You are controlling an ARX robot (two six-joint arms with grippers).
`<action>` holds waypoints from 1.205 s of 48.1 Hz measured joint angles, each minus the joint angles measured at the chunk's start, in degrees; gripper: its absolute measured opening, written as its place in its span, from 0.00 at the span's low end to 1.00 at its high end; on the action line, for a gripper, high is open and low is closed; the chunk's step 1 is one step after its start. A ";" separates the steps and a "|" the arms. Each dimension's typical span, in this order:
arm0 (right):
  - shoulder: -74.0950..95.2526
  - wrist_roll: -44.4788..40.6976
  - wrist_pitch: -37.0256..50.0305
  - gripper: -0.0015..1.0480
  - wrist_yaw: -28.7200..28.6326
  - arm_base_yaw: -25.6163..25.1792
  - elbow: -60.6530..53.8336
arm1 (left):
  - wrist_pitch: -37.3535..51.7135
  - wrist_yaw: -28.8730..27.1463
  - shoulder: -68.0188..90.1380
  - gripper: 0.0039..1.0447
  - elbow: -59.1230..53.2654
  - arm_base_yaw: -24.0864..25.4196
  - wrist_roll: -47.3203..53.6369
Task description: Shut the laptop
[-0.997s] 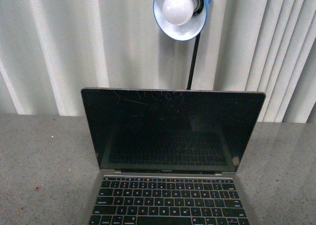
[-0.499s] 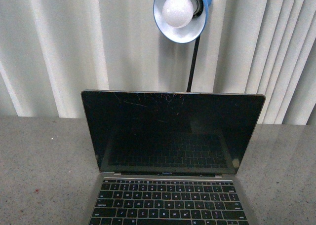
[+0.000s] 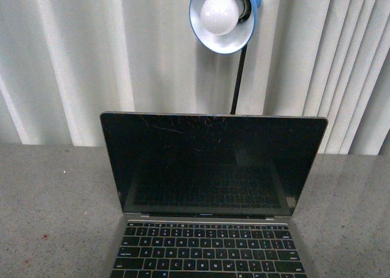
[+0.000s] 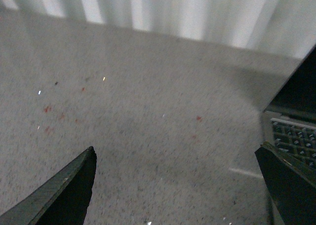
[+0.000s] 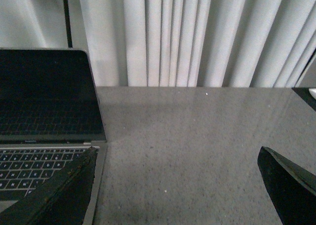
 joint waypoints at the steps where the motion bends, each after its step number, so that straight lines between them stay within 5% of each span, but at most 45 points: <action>1: 1.79 -0.13 2.01 0.93 -0.66 -0.52 0.11 | 0.85 -0.37 1.64 0.94 -0.02 -0.24 -1.03; 14: 40.35 -6.10 34.01 0.93 -7.56 -4.52 8.31 | 27.71 5.01 24.13 0.94 0.94 1.70 -0.20; 22: 56.30 -11.56 35.93 0.93 -9.77 -6.34 20.70 | 43.34 9.90 42.60 0.94 8.59 1.86 6.56; 30: 66.42 -26.18 31.78 0.93 -15.34 -6.32 37.09 | 52.33 17.97 60.13 0.94 22.69 2.40 24.85; 41: 77.50 -52.11 20.09 0.93 -22.93 -5.22 54.18 | 39.01 28.85 70.36 0.94 43.32 0.00 59.06; 48: 83.93 -64.26 14.08 0.93 -24.98 -5.16 64.19 | 24.46 29.33 75.14 0.94 54.25 -1.64 76.63; 58: 87.71 -74.60 5.18 0.93 -28.87 -4.22 72.19 | 8.79 27.56 81.18 0.94 65.99 -2.82 88.35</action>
